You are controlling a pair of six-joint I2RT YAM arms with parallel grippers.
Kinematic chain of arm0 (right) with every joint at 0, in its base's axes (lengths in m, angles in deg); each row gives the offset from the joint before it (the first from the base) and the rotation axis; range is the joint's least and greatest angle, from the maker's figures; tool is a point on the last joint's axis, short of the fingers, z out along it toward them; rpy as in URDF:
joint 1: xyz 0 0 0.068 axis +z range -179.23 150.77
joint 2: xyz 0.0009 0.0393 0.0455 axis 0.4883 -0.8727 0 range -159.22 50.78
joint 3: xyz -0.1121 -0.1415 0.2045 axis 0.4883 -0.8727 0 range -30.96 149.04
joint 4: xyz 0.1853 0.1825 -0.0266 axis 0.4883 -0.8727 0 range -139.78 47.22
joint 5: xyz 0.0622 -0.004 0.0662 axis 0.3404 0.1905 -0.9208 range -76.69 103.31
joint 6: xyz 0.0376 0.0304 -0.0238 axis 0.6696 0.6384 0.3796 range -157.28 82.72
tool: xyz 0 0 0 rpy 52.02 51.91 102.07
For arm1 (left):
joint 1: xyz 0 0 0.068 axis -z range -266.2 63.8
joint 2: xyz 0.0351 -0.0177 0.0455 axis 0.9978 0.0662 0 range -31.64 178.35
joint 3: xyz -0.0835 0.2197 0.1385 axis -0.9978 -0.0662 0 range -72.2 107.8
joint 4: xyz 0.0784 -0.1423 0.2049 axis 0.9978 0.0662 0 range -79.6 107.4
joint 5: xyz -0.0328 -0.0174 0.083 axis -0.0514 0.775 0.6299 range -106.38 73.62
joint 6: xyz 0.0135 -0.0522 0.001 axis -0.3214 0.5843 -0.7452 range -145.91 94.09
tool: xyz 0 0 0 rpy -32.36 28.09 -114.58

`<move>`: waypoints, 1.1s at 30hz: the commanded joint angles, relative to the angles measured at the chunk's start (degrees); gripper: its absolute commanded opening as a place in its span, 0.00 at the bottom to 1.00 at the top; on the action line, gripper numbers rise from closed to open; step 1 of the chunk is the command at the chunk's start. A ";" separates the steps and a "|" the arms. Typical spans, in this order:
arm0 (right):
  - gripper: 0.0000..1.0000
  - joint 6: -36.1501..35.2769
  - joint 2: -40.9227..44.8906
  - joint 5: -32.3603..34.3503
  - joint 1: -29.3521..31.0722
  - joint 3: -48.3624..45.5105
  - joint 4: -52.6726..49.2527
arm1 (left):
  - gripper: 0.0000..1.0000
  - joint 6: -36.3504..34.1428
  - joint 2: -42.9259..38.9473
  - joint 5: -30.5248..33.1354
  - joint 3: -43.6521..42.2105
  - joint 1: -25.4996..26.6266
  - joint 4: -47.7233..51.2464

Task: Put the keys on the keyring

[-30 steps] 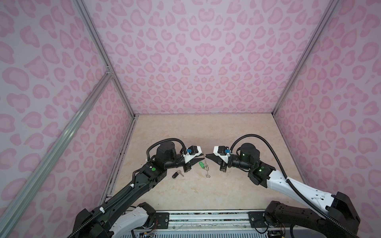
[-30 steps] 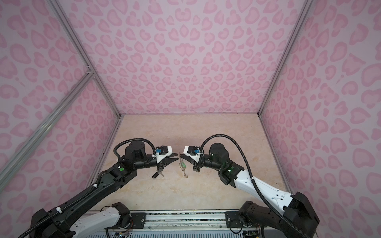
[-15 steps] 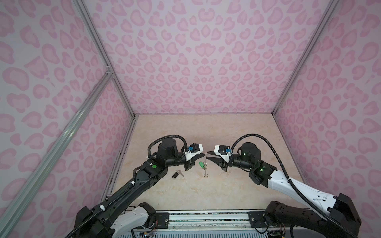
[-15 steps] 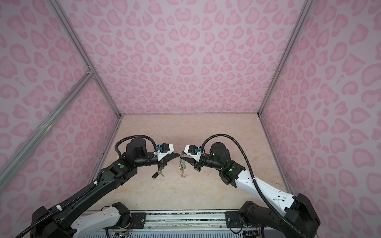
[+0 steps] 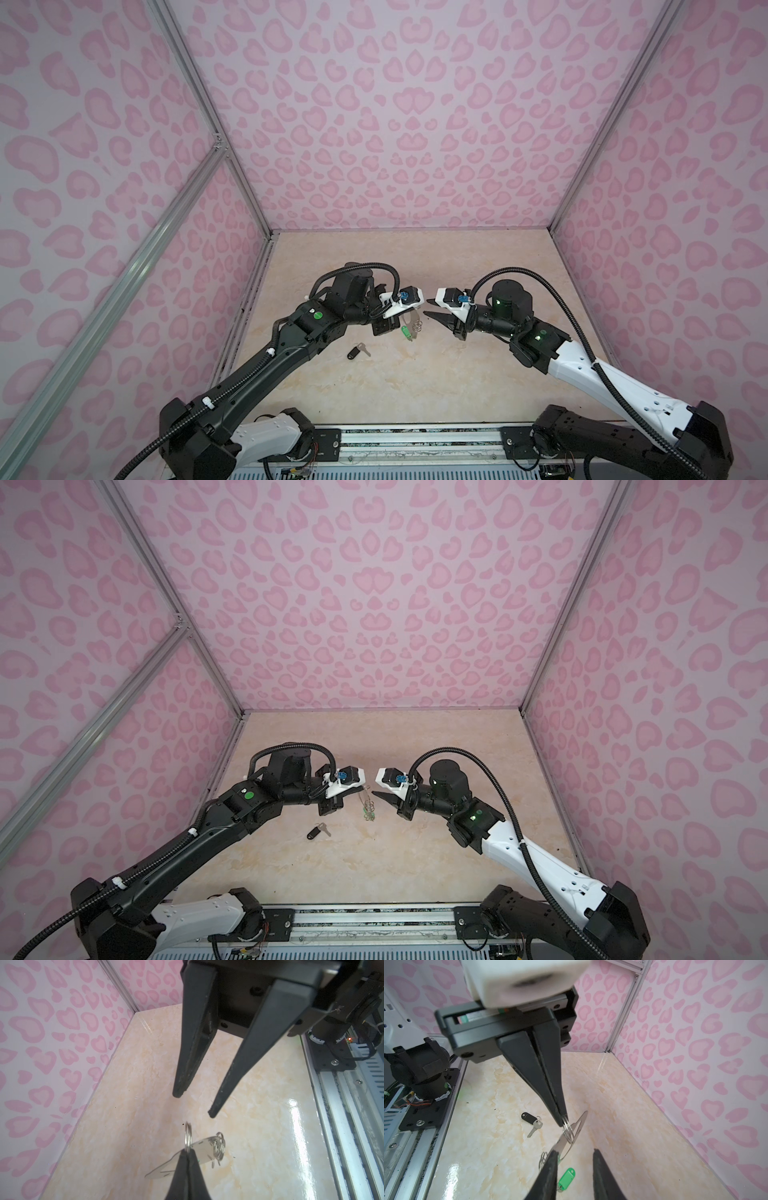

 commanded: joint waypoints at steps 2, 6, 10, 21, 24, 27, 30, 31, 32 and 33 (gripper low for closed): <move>0.29 0.42 -1.26 -1.48 0.72 0.21 1.20 | 0.03 -1.80 0.61 0.01 1.41 0.40 1.79; 0.28 0.90 -2.02 -1.31 1.18 0.14 2.63 | 0.03 -2.16 0.48 -0.65 1.40 0.68 1.95; 0.25 1.04 -2.53 -1.33 1.43 0.20 3.35 | 0.04 -2.34 0.37 -0.74 1.31 0.85 2.05; 0.15 1.37 -3.61 -2.54 1.69 0.30 3.72 | 0.04 -2.69 0.33 -1.79 1.31 0.94 1.75; 0.06 1.55 -3.64 -2.80 1.82 0.20 3.94 | 0.03 -2.65 0.43 -1.55 1.22 0.94 1.37; 0.00 1.96 -3.11 -2.73 1.82 -0.35 4.52 | 0.21 -1.16 0.05 -0.10 0.91 0.41 -0.57; 0.00 3.07 -2.40 -3.08 1.78 -1.40 6.53 | 0.29 2.13 -1.23 -6.13 -1.15 -2.58 -4.27; 0.00 3.50 -2.30 -3.23 1.78 -1.58 7.32 | 0.30 3.98 -1.76 -8.27 -2.18 -3.69 -6.22; 0.00 4.01 -2.12 -3.47 1.78 -1.78 8.11 | 0.30 5.63 -2.29 -10.80 -3.44 -4.78 -8.46; 0.00 4.44 -2.03 -3.65 1.75 -2.11 8.98 | 0.30 6.72 -2.81 -12.88 -4.60 -5.56 -10.23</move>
